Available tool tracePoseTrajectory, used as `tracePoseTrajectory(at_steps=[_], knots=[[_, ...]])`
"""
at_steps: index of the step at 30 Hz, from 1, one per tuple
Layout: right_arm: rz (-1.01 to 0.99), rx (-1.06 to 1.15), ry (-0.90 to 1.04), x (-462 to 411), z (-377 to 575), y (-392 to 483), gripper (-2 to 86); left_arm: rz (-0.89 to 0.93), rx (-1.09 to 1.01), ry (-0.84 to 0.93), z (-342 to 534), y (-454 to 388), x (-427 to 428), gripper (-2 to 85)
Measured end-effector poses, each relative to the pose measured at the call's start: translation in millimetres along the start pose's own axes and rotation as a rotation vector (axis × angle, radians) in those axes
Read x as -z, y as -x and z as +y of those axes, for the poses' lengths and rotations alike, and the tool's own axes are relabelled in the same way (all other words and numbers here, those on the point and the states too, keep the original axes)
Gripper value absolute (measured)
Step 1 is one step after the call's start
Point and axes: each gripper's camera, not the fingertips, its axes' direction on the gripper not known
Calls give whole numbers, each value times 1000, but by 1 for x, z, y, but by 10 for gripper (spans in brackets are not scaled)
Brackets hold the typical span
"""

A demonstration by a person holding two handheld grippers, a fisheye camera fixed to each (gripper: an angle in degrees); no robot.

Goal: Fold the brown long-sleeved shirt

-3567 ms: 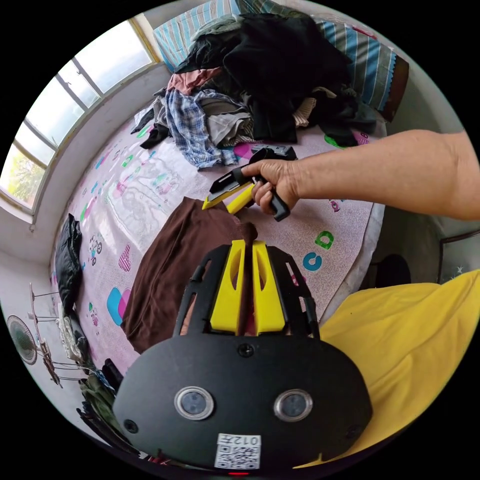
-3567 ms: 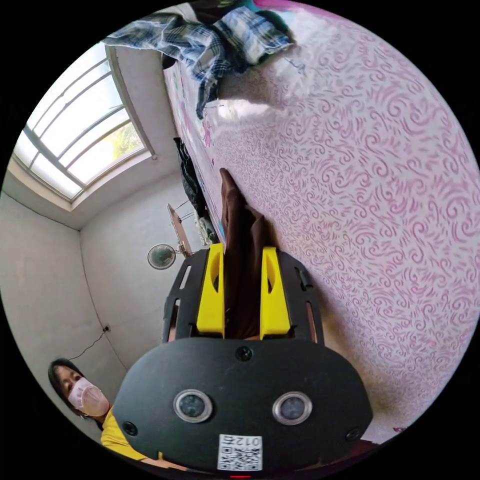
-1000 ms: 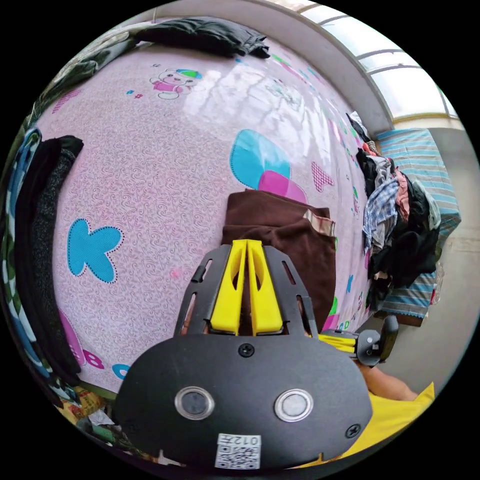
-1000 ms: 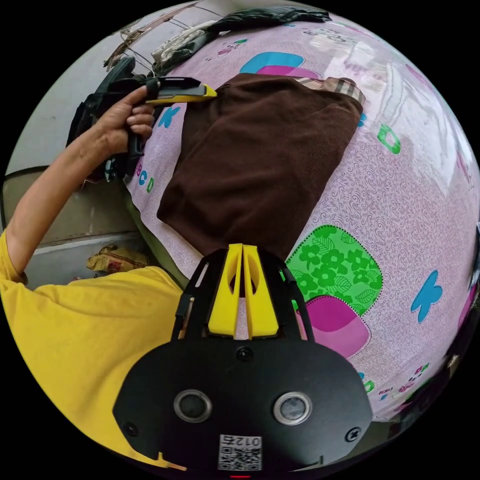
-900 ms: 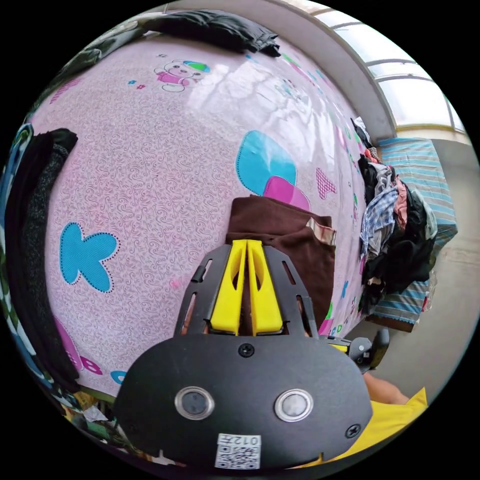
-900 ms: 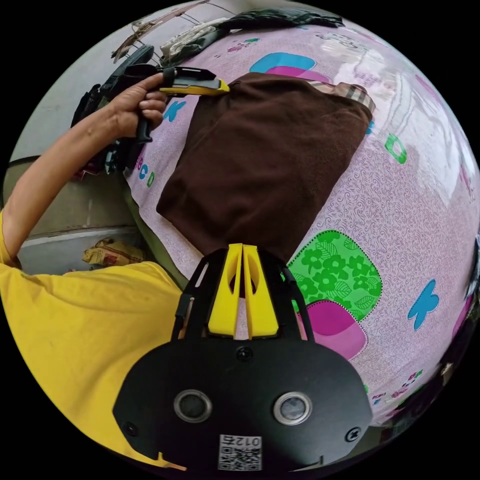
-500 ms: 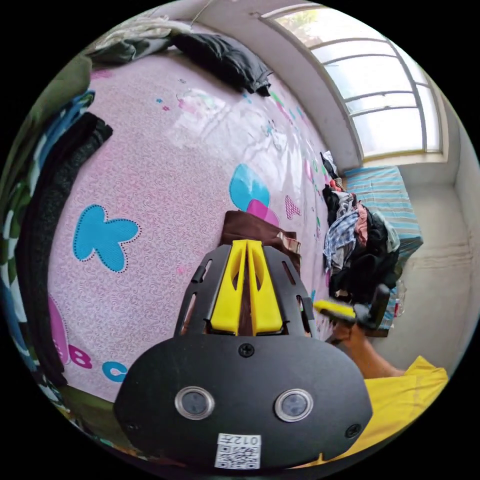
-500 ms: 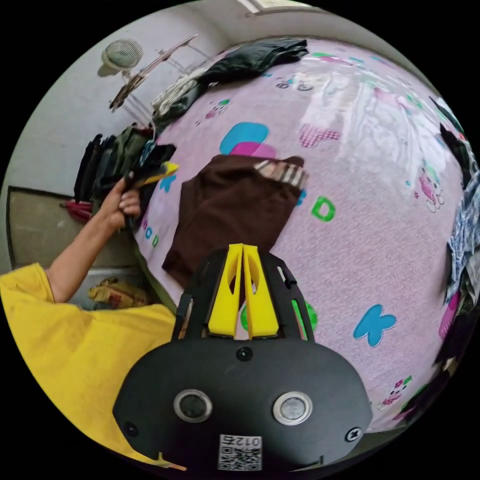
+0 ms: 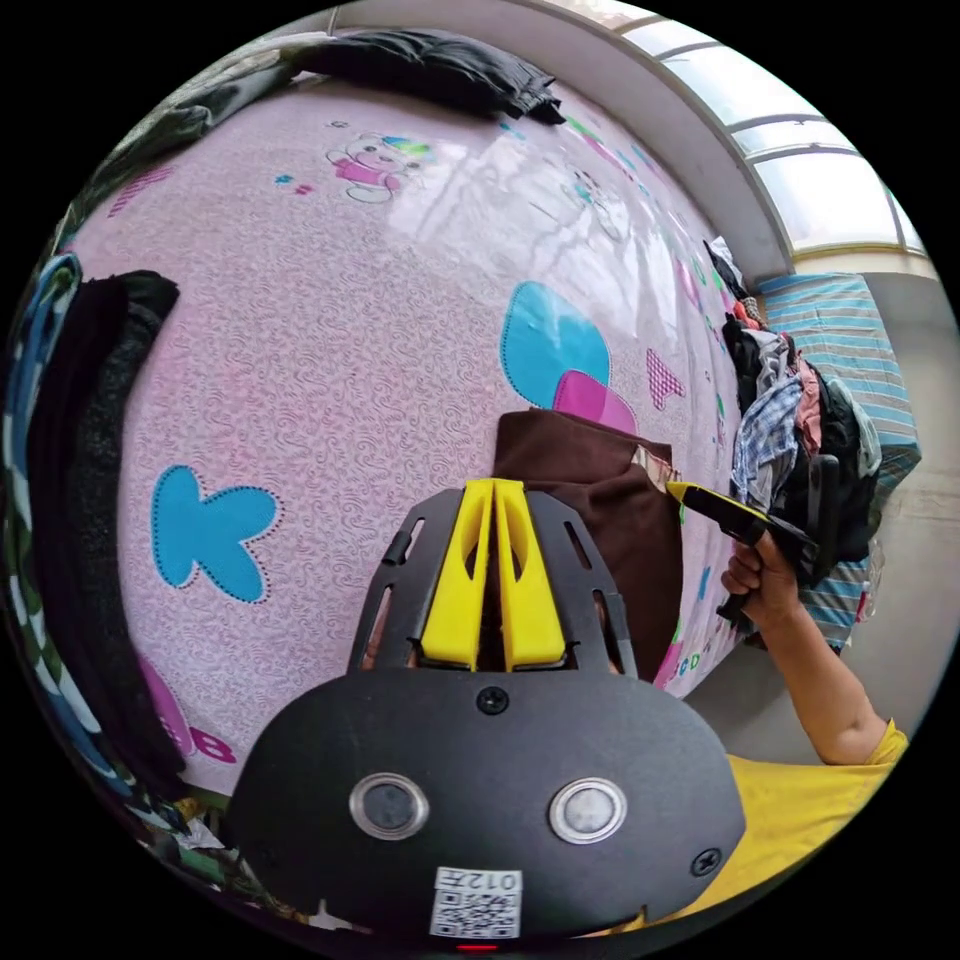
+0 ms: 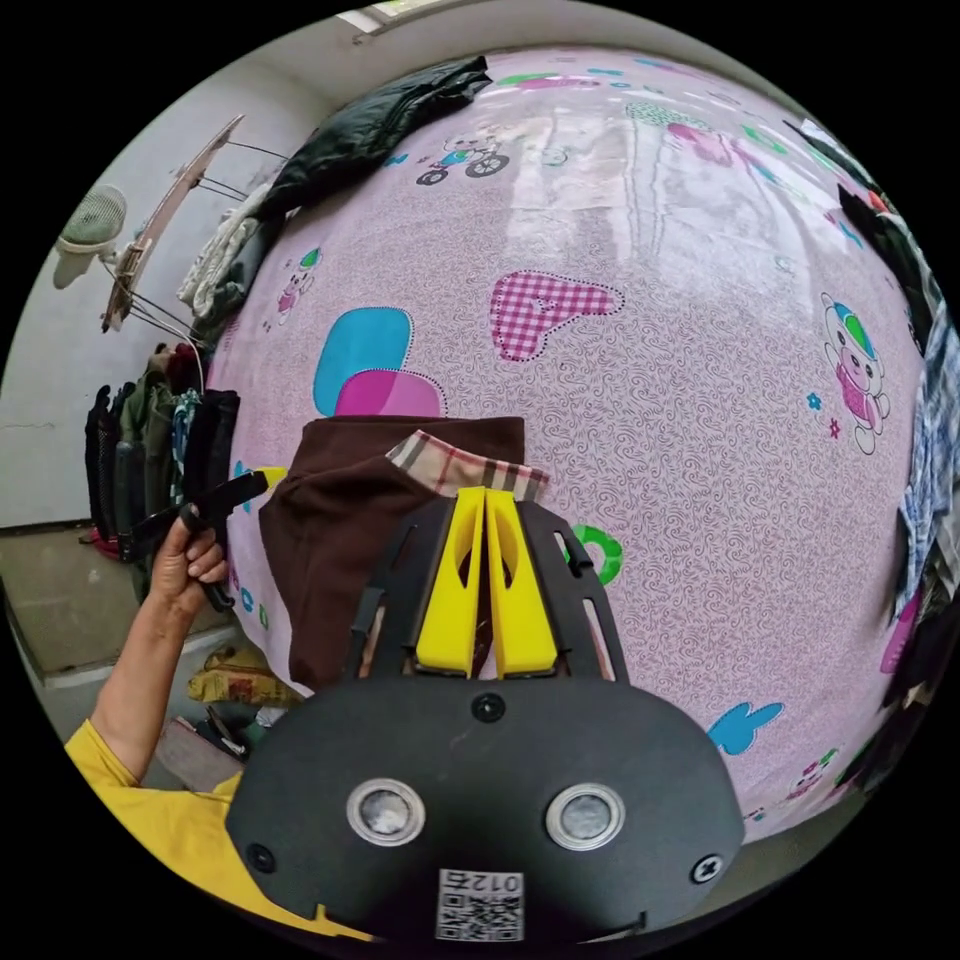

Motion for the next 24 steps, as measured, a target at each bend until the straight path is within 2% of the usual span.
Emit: tracePoseTrajectory(at_steps=[5,11,15,18,22,24], knots=[[-108,119,-81,37,62,9,-1,53,-87,-8,32,-20,33,5],[-149,272,60,15,148,27,-1,63,-202,194,114,-61,11,5],[-166,287,100,-10,175,30,-1,104,-181,220,137,-76,-17,5],[-94,305,121,-32,181,30,-1,-22,-130,212,139,-75,-34,5],[-104,291,115,-37,180,31,-1,-37,-76,187,142,-72,-36,4],[-92,309,100,-29,184,37,-1,-103,-71,154,151,-81,-23,4]])
